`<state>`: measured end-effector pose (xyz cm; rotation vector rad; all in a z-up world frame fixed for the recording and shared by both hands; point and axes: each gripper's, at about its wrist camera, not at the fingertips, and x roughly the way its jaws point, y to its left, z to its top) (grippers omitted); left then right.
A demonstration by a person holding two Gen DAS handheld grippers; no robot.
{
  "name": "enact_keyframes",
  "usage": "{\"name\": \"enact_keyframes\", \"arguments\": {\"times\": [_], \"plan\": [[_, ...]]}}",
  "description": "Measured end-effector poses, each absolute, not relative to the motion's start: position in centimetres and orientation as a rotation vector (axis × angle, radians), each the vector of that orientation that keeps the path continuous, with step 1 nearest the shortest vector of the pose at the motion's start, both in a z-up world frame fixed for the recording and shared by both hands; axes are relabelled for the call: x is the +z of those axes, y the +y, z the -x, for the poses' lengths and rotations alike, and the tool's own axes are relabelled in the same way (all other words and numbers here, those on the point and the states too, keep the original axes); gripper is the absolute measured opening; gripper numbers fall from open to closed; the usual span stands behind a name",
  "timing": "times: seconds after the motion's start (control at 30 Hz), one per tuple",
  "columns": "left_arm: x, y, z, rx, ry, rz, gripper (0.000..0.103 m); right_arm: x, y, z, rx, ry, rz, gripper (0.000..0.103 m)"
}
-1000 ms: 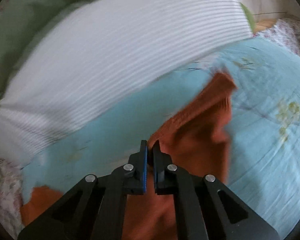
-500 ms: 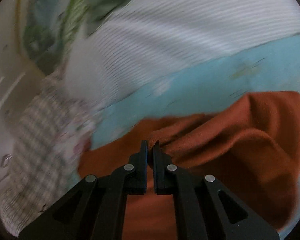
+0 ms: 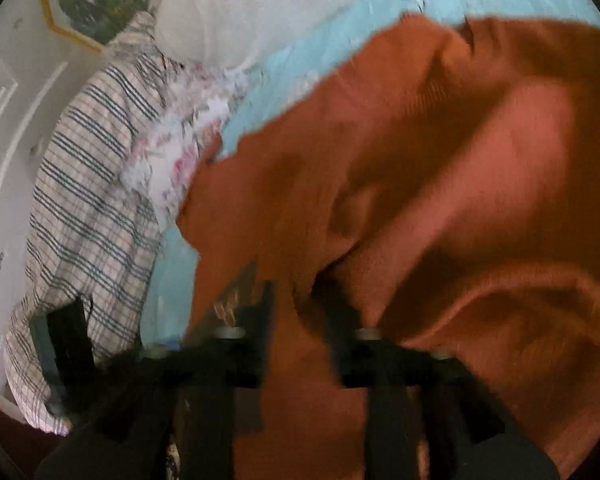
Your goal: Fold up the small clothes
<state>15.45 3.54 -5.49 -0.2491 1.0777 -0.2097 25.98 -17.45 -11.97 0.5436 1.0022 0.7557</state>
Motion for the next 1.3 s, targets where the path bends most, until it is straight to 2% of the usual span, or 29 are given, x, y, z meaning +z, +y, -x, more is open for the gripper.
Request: {"name": "enact_keyframes", "arguments": {"times": [0.03,0.3,0.43,0.53,0.6,0.67,0.77,0.87,0.93,1.0,1.1,1.13,1.17,1.2,1.3], "plan": [[-5.4,3.3,-16.3,-0.224,1.077,0.257,0.097,-12.1,-17.7,-25.5,0.760,0.999,-0.541,0.065],[-3.6,-1.8,-24.6,-0.368,1.047,0.250,0.098,-11.4,-24.2,-22.1,0.598,0.904,-0.559,0.065],[-5.4,-4.0,-30.0,-0.425,1.124,0.331,0.098,-11.8,-27.4,-20.2,0.521,0.875,-0.633,0.065],[-6.9,-6.5,-31.9,-0.383,1.160,0.253,0.095,-11.8,-28.9,-19.3,0.491,0.852,-0.670,0.065],[-7.4,-7.1,-31.9,-0.335,1.153,0.180,0.067,-11.5,-29.4,-18.9,0.485,0.834,-0.685,0.065],[-7.7,-6.5,-31.4,-0.280,1.124,0.130,0.057,-11.1,-29.7,-18.6,0.484,0.815,-0.693,0.065],[-7.8,-3.7,-30.0,-0.229,1.091,0.156,0.057,-10.5,-29.8,-18.4,0.488,0.798,-0.690,0.065],[-8.4,-1.0,-29.3,-0.294,1.103,0.266,0.061,-10.4,-29.5,-18.3,0.494,0.798,-0.688,0.065],[-8.6,-0.4,-29.9,-0.332,1.102,0.318,0.065,-10.3,-29.0,-18.3,0.501,0.801,-0.687,0.065],[-8.8,-0.5,-31.0,-0.375,1.102,0.373,0.078,-10.2,-28.8,-18.1,0.502,0.799,-0.682,0.065],[-9.1,-1.1,-32.5,-0.424,1.109,0.387,0.077,-9.8,-28.7,-17.6,0.497,0.789,-0.691,0.065],[-9.0,-1.8,-33.2,-0.443,1.097,0.362,0.072,-9.6,-28.8,-17.5,0.490,0.784,-0.692,0.065],[-8.8,-2.3,-33.4,-0.464,1.087,0.336,0.046,-9.5,-28.9,-17.3,0.485,0.780,-0.692,0.065],[-8.8,-3.2,-33.7,-0.499,1.092,0.294,0.008,-9.4,-29.1,-17.2,0.478,0.776,-0.692,0.065],[-7.3,-3.9,-32.7,-0.486,1.027,0.208,0.005,-9.1,-30.1,-17.1,0.447,0.764,-0.697,0.065]]}}
